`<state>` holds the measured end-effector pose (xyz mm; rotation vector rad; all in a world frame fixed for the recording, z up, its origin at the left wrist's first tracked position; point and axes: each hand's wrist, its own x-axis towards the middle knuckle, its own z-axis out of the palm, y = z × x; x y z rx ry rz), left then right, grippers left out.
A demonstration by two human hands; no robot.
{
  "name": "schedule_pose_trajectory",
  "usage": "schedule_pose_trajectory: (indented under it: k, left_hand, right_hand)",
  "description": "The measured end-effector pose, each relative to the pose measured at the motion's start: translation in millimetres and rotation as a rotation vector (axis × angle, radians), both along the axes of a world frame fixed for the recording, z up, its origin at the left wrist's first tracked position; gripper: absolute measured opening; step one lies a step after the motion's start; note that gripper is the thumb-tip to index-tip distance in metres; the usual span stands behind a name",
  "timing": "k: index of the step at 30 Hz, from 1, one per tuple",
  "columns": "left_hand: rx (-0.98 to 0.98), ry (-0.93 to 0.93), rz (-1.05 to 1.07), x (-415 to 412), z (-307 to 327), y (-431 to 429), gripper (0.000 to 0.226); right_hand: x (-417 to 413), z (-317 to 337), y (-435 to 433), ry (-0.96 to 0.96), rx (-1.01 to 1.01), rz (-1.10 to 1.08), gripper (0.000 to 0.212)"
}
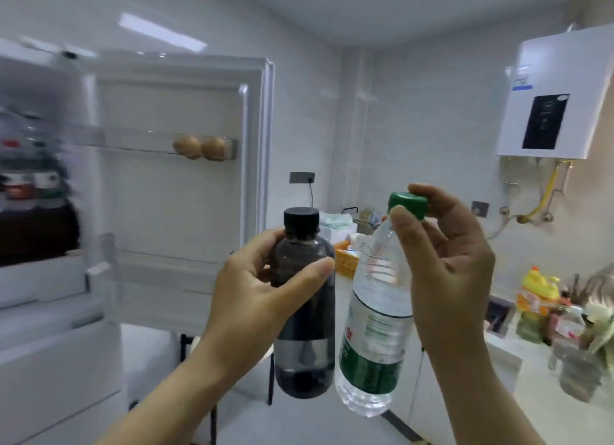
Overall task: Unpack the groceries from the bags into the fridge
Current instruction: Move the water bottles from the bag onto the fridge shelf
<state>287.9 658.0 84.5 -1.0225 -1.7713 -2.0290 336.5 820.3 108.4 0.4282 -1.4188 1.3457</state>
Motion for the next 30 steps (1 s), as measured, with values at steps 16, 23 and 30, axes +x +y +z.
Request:
schedule_pose_trajectory:
  k: [16, 23, 30]
  left_hand:
    - [-0.074, 0.049, 0.629, 46, 1, -186, 0.033]
    - [-0.036, 0.070, 0.805, 79, 9, -284, 0.035]
    - [-0.023, 0.084, 0.906, 90, 2, -346, 0.037]
  right_hand:
    - [-65, -13, -181, 0.017, 0.057, 0.481, 0.031]
    - [-51, -8, -287, 0.012, 0.016, 0.601, 0.028]
    - [-45, -2, -352, -0.001, 0.023, 0.677, 0.021]
